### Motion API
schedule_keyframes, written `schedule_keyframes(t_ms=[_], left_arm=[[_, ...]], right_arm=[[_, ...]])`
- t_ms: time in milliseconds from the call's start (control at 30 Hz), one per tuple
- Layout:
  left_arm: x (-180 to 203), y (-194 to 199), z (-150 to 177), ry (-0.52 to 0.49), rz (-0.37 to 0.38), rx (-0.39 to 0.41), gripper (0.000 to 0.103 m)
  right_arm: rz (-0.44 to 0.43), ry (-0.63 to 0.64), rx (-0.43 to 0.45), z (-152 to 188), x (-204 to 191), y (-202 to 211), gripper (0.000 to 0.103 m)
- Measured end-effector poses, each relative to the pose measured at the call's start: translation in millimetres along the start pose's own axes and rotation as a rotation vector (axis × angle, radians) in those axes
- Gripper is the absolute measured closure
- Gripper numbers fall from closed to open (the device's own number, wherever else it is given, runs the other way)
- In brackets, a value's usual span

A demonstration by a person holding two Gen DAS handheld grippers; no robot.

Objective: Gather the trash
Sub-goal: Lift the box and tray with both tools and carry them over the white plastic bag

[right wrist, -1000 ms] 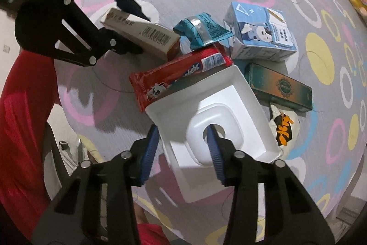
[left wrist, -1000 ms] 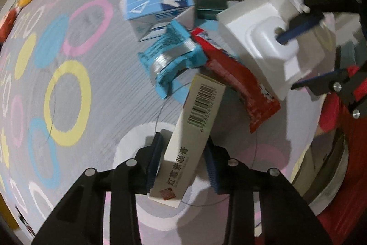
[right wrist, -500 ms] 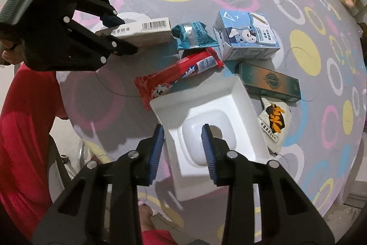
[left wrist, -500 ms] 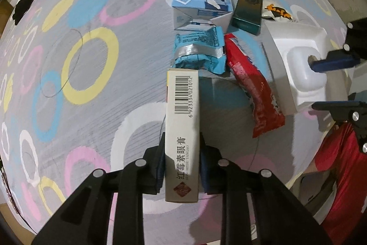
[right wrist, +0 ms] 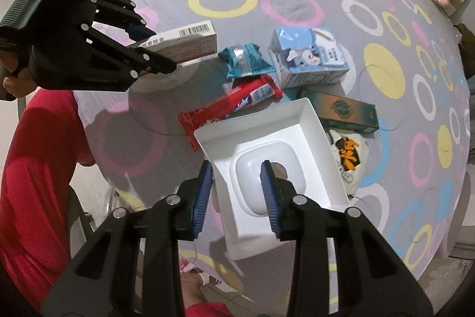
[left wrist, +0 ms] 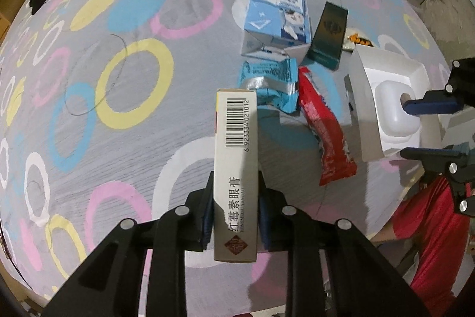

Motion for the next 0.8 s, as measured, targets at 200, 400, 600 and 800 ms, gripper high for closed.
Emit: schedule_keyframes(t_ms=[200,400,600,800], left_arm=[[4,14,6,-0.001,0.005,0.017,0.079],[13,36,13,-0.004,0.007,0.036,0.079],[24,53,20,-0.02,0.001,0.056,0.079],[36,67,32,-0.035,0.003,0.07,0.079]], right_arm=[[0.013,-0.001,0.037,-1,-2,19,0.069],[0.029,-0.004,0.077,3,-3,43,0.069],[0.036,-0.006,0.118,9,-9,68,0.069],[0.036,0.001,0.134,18,-20,81,0.069]])
Point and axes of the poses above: each gripper's, at about its wrist camera, not at the fingertips, and y roughly against the way its jaws point, x to its right, z to its underside, the point moved 8 cm from there along -y, roughly the way its jaws point, and after that the axes turned 6 degrees about -x, right-handed, at the moved point
